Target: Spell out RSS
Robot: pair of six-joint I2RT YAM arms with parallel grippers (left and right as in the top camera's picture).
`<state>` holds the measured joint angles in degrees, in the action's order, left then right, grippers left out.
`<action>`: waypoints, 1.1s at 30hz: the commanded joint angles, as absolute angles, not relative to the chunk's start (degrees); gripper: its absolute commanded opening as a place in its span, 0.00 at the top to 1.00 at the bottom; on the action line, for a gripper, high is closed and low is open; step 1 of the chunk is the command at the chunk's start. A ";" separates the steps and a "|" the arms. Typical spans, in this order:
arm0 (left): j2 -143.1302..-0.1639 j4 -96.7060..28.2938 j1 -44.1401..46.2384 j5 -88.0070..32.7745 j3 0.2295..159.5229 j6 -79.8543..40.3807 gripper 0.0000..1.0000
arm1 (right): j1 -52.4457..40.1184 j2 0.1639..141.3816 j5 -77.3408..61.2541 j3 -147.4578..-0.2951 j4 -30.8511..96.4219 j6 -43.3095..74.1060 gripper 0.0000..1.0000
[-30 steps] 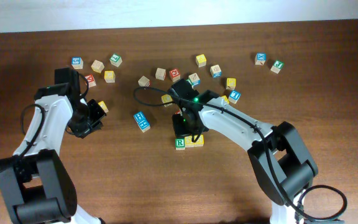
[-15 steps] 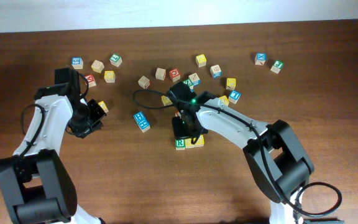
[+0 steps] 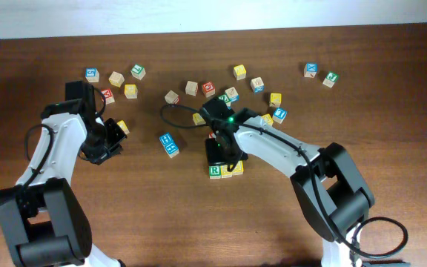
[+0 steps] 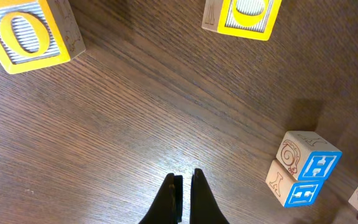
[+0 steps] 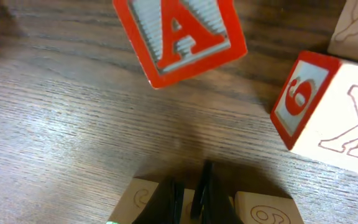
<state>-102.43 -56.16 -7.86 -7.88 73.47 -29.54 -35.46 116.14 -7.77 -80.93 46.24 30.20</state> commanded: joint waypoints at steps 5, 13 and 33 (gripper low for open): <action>-101.34 -56.29 -7.53 -7.64 74.19 -28.58 1.00 | -29.78 116.64 -7.25 -84.16 52.36 28.97 0.95; -101.34 -56.27 -4.58 -7.42 74.19 -28.12 1.00 | -30.41 116.75 -6.92 -83.24 53.67 30.52 0.95; -101.34 -56.23 -4.49 -7.44 74.19 -28.14 1.00 | -30.41 116.75 -10.11 -81.73 54.02 26.81 0.95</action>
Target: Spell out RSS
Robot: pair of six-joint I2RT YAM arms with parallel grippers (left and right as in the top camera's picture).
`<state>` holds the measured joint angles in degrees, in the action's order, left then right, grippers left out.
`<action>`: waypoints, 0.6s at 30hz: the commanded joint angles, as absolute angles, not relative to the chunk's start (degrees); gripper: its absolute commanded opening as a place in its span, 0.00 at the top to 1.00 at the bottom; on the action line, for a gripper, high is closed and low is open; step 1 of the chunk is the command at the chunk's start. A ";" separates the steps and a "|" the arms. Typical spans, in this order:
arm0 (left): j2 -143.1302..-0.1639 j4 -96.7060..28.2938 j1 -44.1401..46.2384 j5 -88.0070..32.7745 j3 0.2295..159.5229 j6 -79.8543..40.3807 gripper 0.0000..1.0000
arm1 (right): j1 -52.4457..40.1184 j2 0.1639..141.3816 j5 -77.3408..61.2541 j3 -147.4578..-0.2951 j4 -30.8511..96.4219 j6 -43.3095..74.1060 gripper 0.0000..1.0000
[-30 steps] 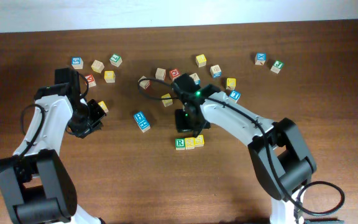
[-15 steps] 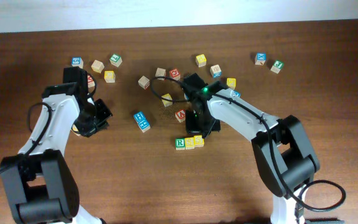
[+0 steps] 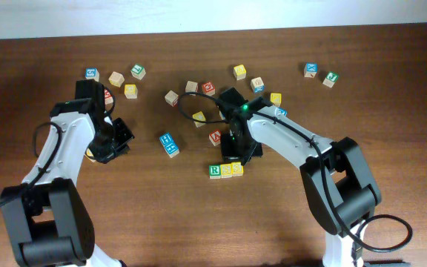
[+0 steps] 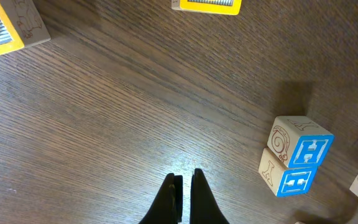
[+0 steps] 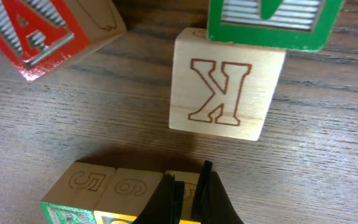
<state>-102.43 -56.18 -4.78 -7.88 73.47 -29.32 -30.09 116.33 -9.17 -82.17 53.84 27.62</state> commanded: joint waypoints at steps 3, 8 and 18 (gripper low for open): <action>-101.34 -56.21 -4.49 -7.44 74.19 -28.12 1.00 | -30.44 116.75 -10.35 -81.73 54.04 26.79 0.96; -101.34 -56.21 -4.49 -7.42 74.19 -28.14 1.00 | -30.46 116.75 -10.98 -81.73 54.02 26.39 0.95; -101.34 -56.27 -4.47 -7.64 74.19 -27.05 1.00 | -30.46 116.75 -11.86 -81.76 54.11 26.41 0.95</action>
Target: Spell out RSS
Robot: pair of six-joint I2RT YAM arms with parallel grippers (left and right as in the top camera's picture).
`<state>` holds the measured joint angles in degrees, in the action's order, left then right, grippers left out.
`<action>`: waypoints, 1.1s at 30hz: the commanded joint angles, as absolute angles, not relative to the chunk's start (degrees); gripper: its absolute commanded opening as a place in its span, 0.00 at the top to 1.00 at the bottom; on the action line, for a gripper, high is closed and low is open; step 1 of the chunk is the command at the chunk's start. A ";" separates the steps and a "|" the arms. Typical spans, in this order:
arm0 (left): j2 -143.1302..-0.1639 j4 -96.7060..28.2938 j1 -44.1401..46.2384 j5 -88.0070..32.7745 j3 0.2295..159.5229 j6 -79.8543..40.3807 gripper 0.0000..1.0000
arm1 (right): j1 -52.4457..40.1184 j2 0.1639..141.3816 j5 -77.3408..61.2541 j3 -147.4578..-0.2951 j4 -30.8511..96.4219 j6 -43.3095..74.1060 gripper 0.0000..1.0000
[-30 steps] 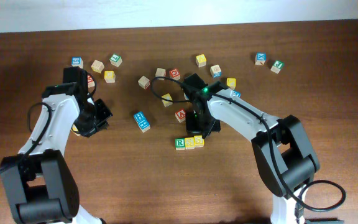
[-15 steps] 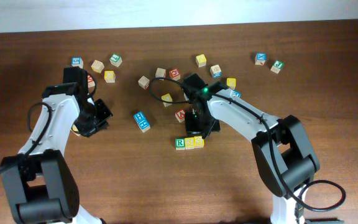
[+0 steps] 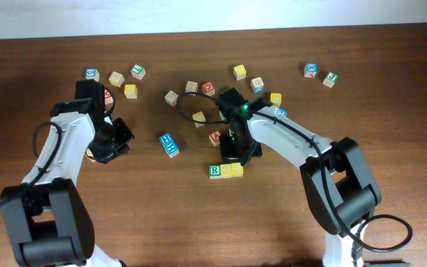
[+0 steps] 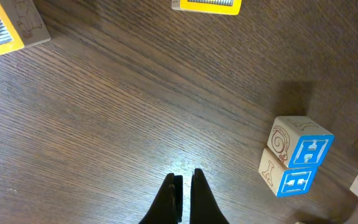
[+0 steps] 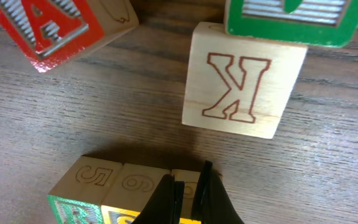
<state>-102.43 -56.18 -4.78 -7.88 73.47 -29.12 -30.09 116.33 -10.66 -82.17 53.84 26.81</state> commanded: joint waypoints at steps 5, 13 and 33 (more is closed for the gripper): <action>-101.34 -56.47 -1.45 -7.66 74.19 -24.69 1.00 | -29.17 116.73 -11.84 -83.11 55.35 26.39 0.95; -101.34 -57.14 2.87 -8.34 74.19 -23.46 1.00 | -24.80 116.73 -11.86 -88.62 64.12 24.77 0.90; -101.34 -59.07 -0.30 -7.46 74.04 -27.73 1.00 | -25.28 101.14 -14.33 -82.61 82.65 18.87 0.96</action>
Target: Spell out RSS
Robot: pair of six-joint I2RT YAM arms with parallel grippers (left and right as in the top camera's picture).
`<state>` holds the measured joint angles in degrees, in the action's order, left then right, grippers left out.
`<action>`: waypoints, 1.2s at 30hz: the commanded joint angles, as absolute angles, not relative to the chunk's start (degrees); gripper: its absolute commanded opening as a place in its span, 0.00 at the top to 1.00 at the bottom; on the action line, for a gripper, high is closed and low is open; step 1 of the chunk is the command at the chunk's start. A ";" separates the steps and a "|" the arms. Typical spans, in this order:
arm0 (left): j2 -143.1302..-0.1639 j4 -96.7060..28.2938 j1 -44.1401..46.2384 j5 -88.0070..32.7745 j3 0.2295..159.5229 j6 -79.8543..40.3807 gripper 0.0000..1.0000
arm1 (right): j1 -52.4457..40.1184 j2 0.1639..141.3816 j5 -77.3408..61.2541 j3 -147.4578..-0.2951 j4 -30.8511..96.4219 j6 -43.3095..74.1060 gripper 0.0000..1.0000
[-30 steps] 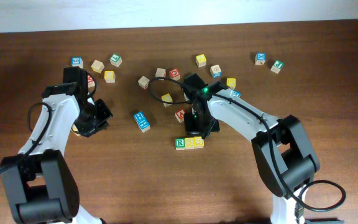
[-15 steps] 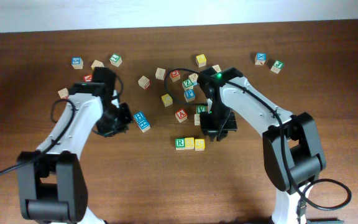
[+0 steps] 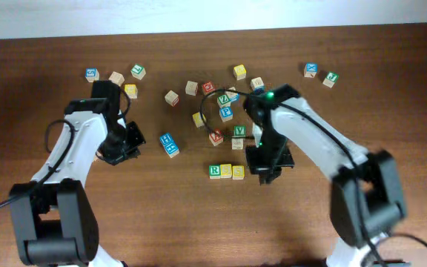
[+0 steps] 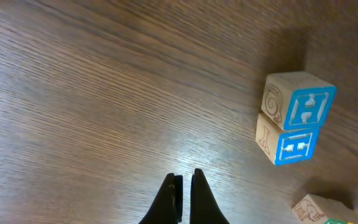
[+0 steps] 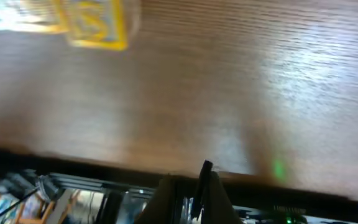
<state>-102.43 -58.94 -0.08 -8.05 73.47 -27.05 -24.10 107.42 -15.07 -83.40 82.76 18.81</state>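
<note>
A row of three blocks lies at mid-table: a green R block (image 3: pixel 214 171), then two yellow blocks (image 3: pixel 227 171) (image 3: pixel 238 171) touching it on the right. The right wrist view is blurred, with a yellow S block (image 5: pixel 96 23) at its top left. My right gripper (image 3: pixel 265 176) (image 5: pixel 191 186) is shut and empty, just right of the row, facing the table's front edge. My left gripper (image 3: pixel 132 142) (image 4: pixel 184 182) is shut and empty over bare wood, left of two blue H blocks (image 4: pixel 297 109) (image 3: pixel 169 144).
Behind the row sit a wooden K block (image 3: pixel 237 143), a green block (image 3: pixel 239 131) and a red A block (image 3: pixel 216 137). Several loose letter blocks are scattered along the back of the table (image 3: pixel 199 222). An elephant-printed block (image 4: pixel 312 210) lies low right in the left wrist view.
My right gripper has gone from behind the row's right end to just right of it and now faces the front edge. My left gripper is nearer the blue H blocks. Both stay shut.
First my right gripper was shut low over the row, near the red A block. At the two later moments it stood behind the row's right end. Now it is beside the row. The left gripper, shut throughout, has shifted rightward from the yellow O blocks toward the blue H blocks.
</note>
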 commanded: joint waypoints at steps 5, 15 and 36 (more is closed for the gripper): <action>-101.34 -59.00 -0.30 -7.01 74.04 -27.73 1.00 | -32.99 100.22 -13.89 -68.90 64.86 33.28 0.96; -101.34 -59.00 -0.30 -6.98 74.04 -27.73 0.99 | -36.01 101.16 -7.66 -60.60 46.41 38.02 0.96; -101.34 -58.59 -0.27 -6.98 74.04 -27.73 0.99 | -35.99 105.49 -6.35 -60.42 41.01 36.73 0.96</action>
<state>-102.43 -58.72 -0.14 -7.42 73.49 -27.07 -35.62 104.31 -7.90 -60.90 41.63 37.26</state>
